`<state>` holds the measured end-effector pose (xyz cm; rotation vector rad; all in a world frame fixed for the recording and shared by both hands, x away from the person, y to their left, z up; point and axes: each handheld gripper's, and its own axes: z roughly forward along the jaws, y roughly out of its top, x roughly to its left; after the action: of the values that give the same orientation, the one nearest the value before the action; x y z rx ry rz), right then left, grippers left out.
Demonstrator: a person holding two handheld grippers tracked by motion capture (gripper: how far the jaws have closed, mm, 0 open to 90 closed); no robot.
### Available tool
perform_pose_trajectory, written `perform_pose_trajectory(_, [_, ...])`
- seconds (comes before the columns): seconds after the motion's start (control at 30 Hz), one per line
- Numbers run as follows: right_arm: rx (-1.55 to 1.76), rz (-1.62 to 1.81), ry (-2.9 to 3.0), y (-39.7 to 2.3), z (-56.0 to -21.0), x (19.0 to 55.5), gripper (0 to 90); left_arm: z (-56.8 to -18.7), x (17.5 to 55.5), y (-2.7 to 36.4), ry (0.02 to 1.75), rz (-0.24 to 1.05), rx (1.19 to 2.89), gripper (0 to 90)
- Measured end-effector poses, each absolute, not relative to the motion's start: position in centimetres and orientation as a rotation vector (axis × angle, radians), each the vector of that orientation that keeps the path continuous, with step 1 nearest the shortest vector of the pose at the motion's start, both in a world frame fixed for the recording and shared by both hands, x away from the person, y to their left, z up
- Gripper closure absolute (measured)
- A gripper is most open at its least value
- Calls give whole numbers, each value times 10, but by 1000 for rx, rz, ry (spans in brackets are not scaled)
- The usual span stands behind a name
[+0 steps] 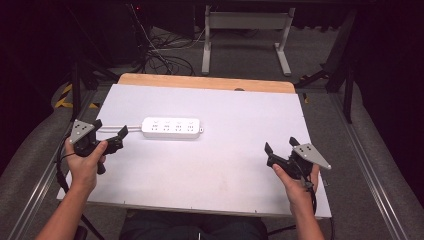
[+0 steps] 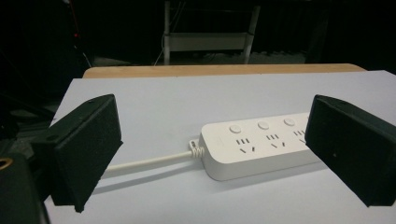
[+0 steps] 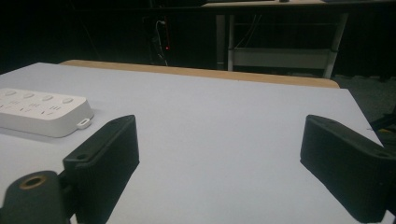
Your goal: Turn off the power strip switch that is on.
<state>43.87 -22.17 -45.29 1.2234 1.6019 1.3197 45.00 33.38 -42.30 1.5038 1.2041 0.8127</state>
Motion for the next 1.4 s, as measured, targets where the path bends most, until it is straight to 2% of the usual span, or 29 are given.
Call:
perform_pose_trajectory(1.13, [1205, 1325, 1638, -212, -455, 447, 119, -425, 443, 341, 1219, 824, 1500, 28])
perform_pose_trajectory(1.4, [1195, 1335, 1665, -210, -458, 453, 120, -427, 452, 343, 1247, 815, 1492, 29])
